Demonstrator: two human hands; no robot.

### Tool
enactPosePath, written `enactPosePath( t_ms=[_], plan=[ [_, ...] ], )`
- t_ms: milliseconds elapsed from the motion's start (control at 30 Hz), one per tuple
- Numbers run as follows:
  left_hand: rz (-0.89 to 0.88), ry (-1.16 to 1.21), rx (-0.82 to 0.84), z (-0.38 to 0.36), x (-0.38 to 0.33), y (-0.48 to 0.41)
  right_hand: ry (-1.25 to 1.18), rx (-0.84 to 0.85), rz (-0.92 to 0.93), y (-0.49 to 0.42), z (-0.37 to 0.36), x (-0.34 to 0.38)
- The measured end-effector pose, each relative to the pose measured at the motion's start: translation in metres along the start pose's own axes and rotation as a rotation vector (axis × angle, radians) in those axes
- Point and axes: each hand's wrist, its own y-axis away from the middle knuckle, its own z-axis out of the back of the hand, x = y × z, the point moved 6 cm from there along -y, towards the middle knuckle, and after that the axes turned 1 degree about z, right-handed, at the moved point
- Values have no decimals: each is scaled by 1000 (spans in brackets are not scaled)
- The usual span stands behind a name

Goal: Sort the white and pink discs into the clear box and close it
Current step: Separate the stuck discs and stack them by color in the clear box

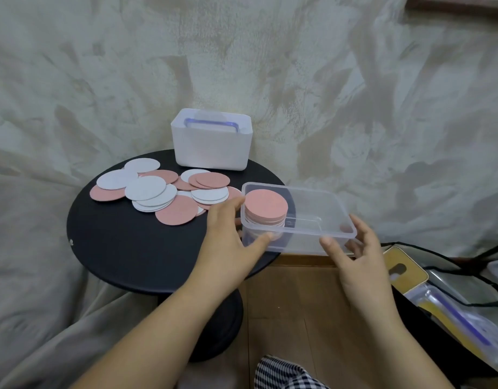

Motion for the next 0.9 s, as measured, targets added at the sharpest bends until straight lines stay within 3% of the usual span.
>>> enactPosePath(
  t_ms=[233,400,500,700,900],
  plan=[
    [48,-47,-68,16,6,-25,-57,-33,35,5,0,-2],
    [112,14,-156,13,5,-1,-126,53,-94,-23,-9,2],
    [152,123,-45,-8,3,21,-140,129,-135,-33,-17,3],
    [130,192,132,-25,-7,15,-150,149,-41,-8,-7,0],
    [103,50,233,-31,-5,-4,-148,88,35,4,2,-5]
  ],
)
